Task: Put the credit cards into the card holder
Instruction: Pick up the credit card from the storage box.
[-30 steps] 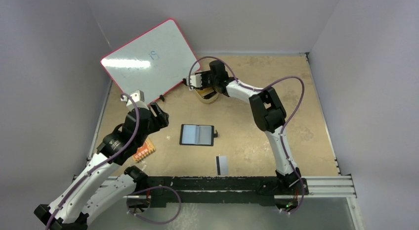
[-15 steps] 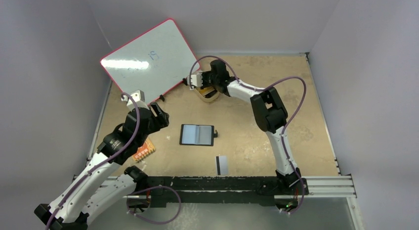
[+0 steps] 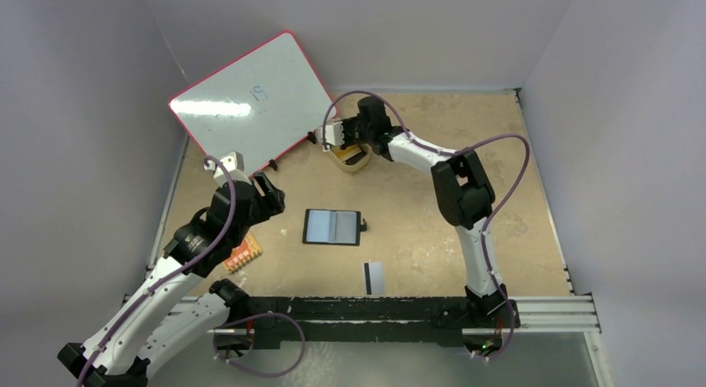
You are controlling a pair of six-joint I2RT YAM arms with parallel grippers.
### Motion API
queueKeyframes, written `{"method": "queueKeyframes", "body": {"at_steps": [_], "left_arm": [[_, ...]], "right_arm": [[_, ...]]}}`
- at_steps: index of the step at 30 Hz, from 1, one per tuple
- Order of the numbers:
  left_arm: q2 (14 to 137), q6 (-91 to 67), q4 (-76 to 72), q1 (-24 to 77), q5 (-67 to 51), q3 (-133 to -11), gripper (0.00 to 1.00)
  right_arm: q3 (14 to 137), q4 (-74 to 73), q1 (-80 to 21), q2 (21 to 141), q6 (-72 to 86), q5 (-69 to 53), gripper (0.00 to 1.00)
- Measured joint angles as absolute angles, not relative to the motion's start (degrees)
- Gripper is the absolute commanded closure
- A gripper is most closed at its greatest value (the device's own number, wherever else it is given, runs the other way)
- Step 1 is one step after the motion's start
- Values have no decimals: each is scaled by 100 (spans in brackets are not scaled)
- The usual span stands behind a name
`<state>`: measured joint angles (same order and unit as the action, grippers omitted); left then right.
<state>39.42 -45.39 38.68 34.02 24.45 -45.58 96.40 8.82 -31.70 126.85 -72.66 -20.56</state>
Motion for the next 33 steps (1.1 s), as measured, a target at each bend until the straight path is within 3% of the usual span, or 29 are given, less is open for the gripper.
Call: {"method": "queueKeyframes", "body": {"at_steps": [19,26,33], "left_arm": [[3940,-4582,3868,3402,2453,-4556,37],[3970,-4858,3822,3402,2447,-4434,38],[4296,-5319,3706,3402,2281,-3944,40]], "right_arm": [[9255,-108,-3170,11802,-7054,-2532,100],[9045,86,-3205,11378,-4910,-2438,100],[7946,725,-3391,10036,-2196,-2043,100]]}}
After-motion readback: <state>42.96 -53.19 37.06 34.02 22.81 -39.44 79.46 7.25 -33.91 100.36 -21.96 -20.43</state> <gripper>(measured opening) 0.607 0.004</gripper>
